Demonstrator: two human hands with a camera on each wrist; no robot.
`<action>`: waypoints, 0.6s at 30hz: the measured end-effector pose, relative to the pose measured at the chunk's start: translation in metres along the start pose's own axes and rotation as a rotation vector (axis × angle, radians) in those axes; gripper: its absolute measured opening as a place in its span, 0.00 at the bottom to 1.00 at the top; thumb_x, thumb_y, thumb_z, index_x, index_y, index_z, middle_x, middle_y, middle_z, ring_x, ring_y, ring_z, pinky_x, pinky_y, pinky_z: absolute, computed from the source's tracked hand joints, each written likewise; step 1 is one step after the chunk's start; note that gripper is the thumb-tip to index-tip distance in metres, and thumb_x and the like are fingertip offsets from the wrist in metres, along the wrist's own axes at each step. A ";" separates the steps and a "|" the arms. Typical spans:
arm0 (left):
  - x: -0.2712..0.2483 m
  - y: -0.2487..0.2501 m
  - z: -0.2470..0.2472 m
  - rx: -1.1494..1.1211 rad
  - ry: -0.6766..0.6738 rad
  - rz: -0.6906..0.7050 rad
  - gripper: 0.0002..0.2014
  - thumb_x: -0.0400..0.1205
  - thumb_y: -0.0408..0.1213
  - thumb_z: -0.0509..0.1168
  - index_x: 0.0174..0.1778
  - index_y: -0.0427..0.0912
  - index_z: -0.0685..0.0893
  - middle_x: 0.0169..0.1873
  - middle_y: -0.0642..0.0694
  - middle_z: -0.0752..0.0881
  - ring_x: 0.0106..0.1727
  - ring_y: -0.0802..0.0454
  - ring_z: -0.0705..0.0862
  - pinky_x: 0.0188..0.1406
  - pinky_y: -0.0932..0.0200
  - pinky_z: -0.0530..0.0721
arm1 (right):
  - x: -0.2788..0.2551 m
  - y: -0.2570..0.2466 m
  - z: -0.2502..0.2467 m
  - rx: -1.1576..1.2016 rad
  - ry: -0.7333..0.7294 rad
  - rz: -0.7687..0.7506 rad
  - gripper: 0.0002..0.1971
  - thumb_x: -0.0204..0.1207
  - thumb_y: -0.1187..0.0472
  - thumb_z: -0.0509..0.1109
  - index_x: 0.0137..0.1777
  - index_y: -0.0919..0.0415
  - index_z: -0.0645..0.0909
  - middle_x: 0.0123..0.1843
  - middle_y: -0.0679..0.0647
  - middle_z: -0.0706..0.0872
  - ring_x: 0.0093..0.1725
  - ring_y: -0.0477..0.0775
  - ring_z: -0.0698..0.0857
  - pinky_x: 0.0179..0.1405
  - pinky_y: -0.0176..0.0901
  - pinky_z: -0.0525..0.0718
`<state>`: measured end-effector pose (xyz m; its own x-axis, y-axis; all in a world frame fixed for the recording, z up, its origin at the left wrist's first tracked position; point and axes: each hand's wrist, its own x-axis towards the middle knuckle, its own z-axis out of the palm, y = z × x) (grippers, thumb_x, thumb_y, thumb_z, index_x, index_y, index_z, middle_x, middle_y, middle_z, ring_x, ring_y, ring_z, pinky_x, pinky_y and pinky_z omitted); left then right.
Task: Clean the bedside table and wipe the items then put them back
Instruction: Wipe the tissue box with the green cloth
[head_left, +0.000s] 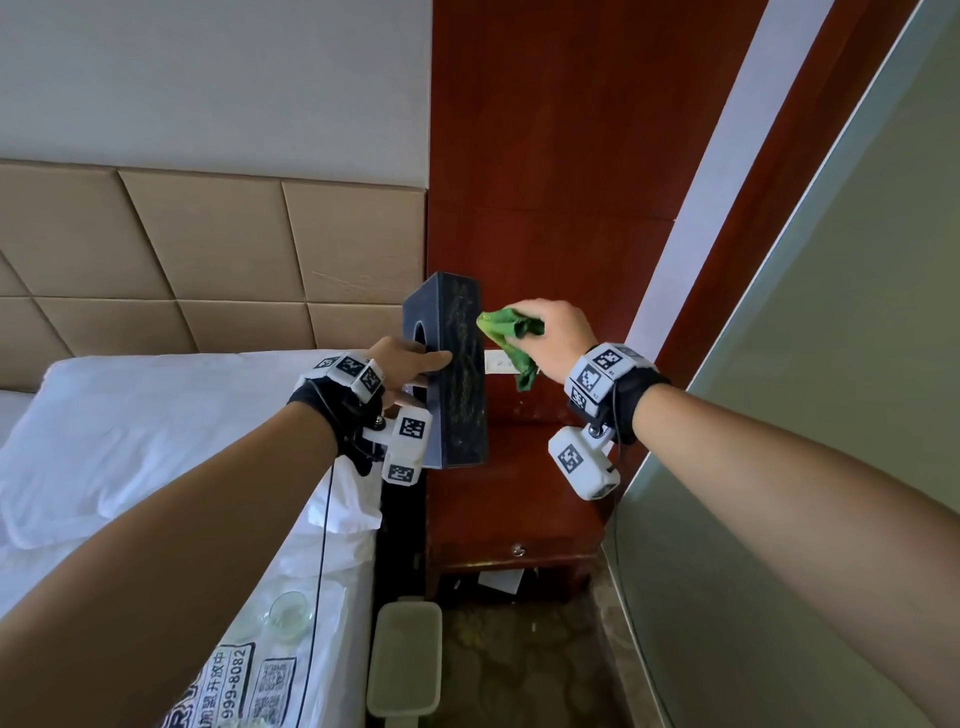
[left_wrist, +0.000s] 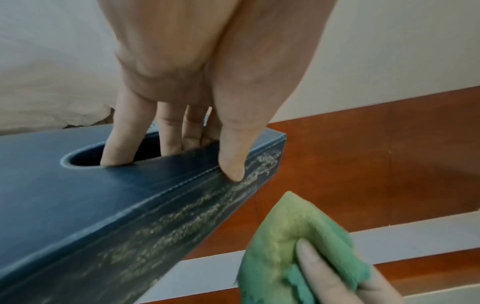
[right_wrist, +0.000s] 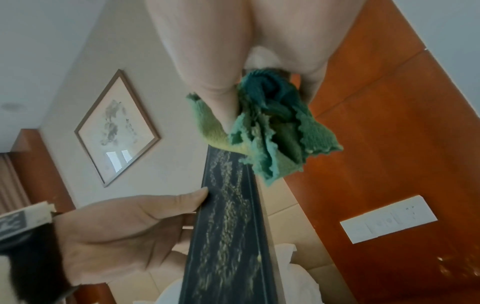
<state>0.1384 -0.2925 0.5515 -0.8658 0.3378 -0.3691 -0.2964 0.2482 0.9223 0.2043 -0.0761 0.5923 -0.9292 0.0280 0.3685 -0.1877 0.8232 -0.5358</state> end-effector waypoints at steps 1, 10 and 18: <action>-0.004 0.003 0.001 0.005 -0.015 0.011 0.20 0.81 0.39 0.73 0.65 0.32 0.83 0.58 0.40 0.88 0.58 0.45 0.87 0.42 0.39 0.91 | 0.004 -0.003 0.000 -0.001 0.034 -0.017 0.16 0.75 0.66 0.73 0.62 0.54 0.88 0.56 0.49 0.90 0.58 0.52 0.87 0.58 0.42 0.84; -0.017 0.015 0.003 0.113 -0.170 0.115 0.27 0.80 0.42 0.73 0.72 0.32 0.79 0.59 0.38 0.88 0.61 0.44 0.87 0.43 0.43 0.91 | 0.036 -0.024 -0.012 -0.139 0.282 -0.167 0.24 0.73 0.77 0.65 0.66 0.58 0.85 0.62 0.51 0.84 0.61 0.56 0.79 0.59 0.41 0.76; -0.025 0.022 0.003 0.007 -0.202 0.168 0.21 0.83 0.40 0.70 0.68 0.32 0.81 0.57 0.38 0.90 0.57 0.45 0.89 0.45 0.42 0.91 | 0.017 -0.030 0.002 -0.148 0.123 -0.311 0.26 0.69 0.79 0.64 0.61 0.55 0.89 0.60 0.49 0.86 0.59 0.57 0.81 0.58 0.49 0.81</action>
<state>0.1548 -0.2926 0.5812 -0.8042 0.5493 -0.2272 -0.1521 0.1794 0.9720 0.1936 -0.1017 0.6127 -0.7877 -0.1763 0.5903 -0.3991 0.8760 -0.2709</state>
